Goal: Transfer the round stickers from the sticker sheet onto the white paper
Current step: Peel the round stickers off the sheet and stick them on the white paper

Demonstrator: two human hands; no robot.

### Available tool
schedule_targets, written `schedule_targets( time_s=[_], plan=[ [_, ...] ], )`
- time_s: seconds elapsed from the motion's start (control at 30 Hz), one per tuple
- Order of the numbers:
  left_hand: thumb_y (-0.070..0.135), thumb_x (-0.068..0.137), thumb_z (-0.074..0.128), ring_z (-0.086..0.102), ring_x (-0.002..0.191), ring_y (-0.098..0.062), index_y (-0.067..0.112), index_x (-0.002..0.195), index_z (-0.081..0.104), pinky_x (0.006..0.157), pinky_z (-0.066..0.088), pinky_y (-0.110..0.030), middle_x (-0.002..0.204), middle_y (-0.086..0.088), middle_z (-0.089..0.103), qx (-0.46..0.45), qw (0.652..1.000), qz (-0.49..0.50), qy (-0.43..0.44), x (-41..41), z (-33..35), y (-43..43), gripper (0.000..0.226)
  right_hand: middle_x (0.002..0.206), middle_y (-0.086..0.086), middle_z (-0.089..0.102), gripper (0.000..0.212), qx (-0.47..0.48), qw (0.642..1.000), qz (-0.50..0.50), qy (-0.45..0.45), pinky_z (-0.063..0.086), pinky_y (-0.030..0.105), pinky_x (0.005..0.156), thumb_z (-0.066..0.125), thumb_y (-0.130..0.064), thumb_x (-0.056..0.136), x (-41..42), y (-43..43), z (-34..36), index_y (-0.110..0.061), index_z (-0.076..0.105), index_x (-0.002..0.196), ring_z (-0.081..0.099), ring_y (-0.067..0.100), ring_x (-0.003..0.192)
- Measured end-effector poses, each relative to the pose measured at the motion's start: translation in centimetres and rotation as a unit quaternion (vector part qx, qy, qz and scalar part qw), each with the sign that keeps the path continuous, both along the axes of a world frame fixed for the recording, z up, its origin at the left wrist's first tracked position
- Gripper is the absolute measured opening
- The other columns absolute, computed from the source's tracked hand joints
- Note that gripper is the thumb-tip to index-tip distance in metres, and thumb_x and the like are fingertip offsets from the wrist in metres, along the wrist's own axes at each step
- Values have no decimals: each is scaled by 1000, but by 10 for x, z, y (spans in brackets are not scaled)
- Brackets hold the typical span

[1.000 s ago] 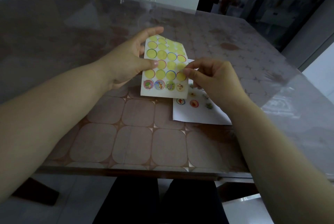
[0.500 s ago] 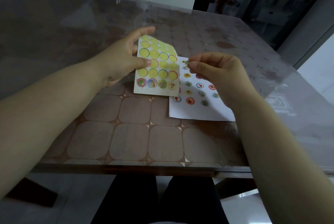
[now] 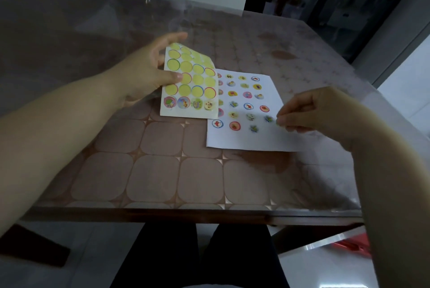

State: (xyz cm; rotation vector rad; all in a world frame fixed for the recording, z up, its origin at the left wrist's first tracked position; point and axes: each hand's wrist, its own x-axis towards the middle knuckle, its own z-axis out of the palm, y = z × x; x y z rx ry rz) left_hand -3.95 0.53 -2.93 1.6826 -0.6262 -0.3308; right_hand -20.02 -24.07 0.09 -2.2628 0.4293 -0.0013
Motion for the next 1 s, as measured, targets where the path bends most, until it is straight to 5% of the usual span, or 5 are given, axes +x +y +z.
schedule_targets(
  time_s=[0.13,0.43,0.57,0.73,1.0],
  plan=[
    [-9,84,54,68,87,-9,32,135,36,71,57,-24,104,3,66,5,1000,4,-7,2,0,0,68,62,-5,65,2,7,999,-20,-26,40,6,45,72,-16,76,1,2,-9,-18,72,76,50,-4,45],
    [-11,84,52,67,82,-3,26,137,34,64,55,-19,100,4,64,13,999,5,-29,0,-1,-1,68,42,-16,55,4,20,999,-37,1,32,12,44,73,-22,75,1,5,-15,-23,73,71,44,-2,40],
    [-10,84,52,67,84,-5,28,137,34,65,55,-20,103,4,64,10,1000,4,-27,1,-1,-1,67,65,-6,61,6,-7,998,-66,-12,35,21,54,77,-24,71,2,10,-18,-24,72,67,46,7,62],
    [-10,84,53,67,84,-5,28,136,34,70,56,-21,102,3,65,9,1000,4,-29,1,0,-2,68,72,-16,55,12,-44,996,-73,-23,35,17,56,77,-24,72,2,15,-20,-27,67,67,47,3,67],
    [-12,84,49,69,82,-10,26,137,34,71,56,-23,88,3,71,-48,998,-2,30,-1,2,-4,67,112,2,45,50,-106,992,-68,1,38,25,55,79,-43,63,5,-1,-28,-31,48,101,48,14,82]
  ],
)
